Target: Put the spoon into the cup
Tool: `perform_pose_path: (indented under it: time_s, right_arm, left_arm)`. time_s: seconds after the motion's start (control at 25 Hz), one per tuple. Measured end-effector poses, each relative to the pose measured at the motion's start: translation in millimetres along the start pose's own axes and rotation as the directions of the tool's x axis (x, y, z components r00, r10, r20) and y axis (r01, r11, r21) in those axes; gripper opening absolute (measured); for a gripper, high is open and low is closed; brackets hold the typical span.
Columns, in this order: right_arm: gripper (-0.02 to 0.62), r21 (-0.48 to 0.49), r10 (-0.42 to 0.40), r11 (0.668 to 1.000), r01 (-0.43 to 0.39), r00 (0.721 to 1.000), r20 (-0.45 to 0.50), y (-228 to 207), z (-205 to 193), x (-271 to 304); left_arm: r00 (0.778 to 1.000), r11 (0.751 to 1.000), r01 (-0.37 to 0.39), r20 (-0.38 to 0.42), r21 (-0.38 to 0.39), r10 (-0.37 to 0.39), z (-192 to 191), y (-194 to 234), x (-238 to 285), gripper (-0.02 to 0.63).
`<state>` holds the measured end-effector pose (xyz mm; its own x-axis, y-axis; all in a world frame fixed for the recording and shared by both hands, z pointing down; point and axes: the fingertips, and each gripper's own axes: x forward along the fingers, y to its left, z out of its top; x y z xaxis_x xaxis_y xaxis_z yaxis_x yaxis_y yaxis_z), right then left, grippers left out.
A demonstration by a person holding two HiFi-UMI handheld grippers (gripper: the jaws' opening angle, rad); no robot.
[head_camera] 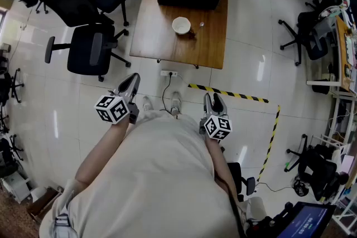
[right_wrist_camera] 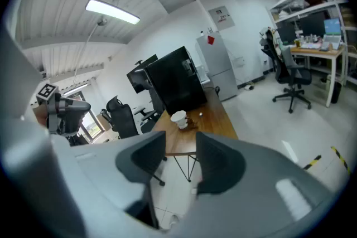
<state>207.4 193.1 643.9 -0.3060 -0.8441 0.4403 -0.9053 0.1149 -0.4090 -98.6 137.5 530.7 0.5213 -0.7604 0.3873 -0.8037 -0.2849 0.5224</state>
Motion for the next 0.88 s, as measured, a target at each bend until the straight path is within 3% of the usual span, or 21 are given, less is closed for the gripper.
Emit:
perform_pose_path:
  time_s: [0.6, 0.88]
  right_arm:
    - [0.16, -0.033, 0.098, 0.994, -0.099, 0.995, -0.031, -1, 5, 19]
    - [0.16, -0.05, 0.088, 0.995, -0.091, 0.994, -0.066, 6, 1, 28]
  left_arm:
    - [0.991, 0.994, -0.1, 0.084, -0.045, 0.103, -22, -2, -26, 0.0]
    - [0.979, 0.989, -0.147, 0.14, -0.035, 0.15, -8, 15, -31, 0.0]
